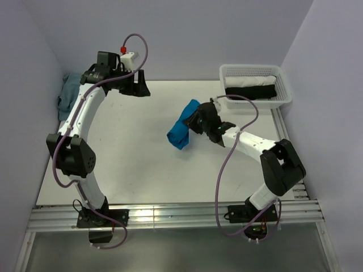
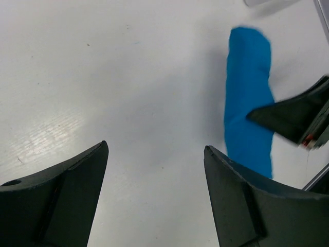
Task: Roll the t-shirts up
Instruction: Place the rolled tshirt into the container
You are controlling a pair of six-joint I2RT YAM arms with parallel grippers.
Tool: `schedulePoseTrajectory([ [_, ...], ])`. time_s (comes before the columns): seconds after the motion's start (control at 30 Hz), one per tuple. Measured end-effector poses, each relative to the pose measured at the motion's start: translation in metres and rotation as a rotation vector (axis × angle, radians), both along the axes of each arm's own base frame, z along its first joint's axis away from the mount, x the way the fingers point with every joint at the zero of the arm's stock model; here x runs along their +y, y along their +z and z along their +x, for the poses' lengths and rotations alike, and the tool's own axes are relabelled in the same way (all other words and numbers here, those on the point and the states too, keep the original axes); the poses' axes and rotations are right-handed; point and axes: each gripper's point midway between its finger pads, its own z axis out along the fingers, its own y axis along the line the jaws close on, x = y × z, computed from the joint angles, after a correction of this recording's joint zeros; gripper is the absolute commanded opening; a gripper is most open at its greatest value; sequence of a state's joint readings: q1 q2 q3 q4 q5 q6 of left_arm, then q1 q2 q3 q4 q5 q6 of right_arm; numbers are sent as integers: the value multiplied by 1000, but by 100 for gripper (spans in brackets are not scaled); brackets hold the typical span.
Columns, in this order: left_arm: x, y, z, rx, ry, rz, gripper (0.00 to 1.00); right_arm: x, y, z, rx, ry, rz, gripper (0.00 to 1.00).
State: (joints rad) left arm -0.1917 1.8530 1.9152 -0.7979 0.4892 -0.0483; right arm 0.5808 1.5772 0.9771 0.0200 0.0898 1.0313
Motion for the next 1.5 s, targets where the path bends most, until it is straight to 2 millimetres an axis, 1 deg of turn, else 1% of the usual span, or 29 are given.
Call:
schedulePoseTrajectory([
  [0.07, 7, 6, -9, -12, 3, -12, 79, -18, 23, 18, -33, -51, 23, 0],
  [0.13, 11, 4, -18, -5, 1, -22, 79, -45, 52, 41, -82, -127, 49, 0],
  [0.2, 14, -4, -25, 17, -2, -25, 79, -79, 80, 63, -128, -212, 69, 0],
  [0.27, 16, -13, -29, 37, -3, -22, 79, -120, 109, 87, -186, -313, 87, 0],
  [0.33, 17, -21, -33, 58, -5, -22, 79, -167, 133, 106, -234, -425, 102, 0],
  [0.4, 17, -26, -35, 73, -9, -25, 78, -206, 146, 116, -264, -520, 105, 0],
  [0.47, 17, -27, -36, 77, -11, -29, 78, -246, 155, 125, -283, -621, 99, 0],
  [0.5, 17, -27, -36, 76, -13, -31, 78, -260, 158, 130, -291, -657, 97, 0],
  [0.57, 17, -26, -36, 71, -16, -35, 78, -285, 158, 143, -290, -720, 87, 0],
  [0.6, 17, -25, -35, 68, -19, -37, 78, -297, 157, 151, -289, -747, 82, 0],
  [0.67, 16, -24, -35, 66, -23, -43, 77, -313, 148, 167, -275, -779, 72, 0],
  [0.73, 16, -23, -35, 64, -27, -49, 77, -325, 131, 183, -249, -802, 64, 0],
  [0.83, 15, -24, -35, 56, -38, -44, 77, -341, 95, 200, -185, -835, 54, 0],
  [0.97, 16, -24, -35, 46, -52, -37, 77, -348, 40, 204, -78, -857, 28, 0],
  [1.13, 14, -31, -33, 60, -64, -38, 76, -352, -8, 206, 9, -862, 4, 0],
  [1.23, 14, -39, -32, 78, -64, -36, 76, -354, -23, 210, 33, -864, 6, 0],
  [1.33, 14, -43, -31, 88, -64, -35, 76, -357, -22, 220, 38, -861, 12, 0],
  [1.4, 14, -45, -31, 94, -65, -37, 76, -359, -21, 224, 48, -860, 14, 0],
  [1.43, 13, -46, -31, 96, -66, -37, 76, -361, -20, 225, 55, -858, 13, 2],
  [1.5, 13, -47, -30, 101, -68, -39, 76, -364, -20, 227, 67, -854, 14, 13],
])
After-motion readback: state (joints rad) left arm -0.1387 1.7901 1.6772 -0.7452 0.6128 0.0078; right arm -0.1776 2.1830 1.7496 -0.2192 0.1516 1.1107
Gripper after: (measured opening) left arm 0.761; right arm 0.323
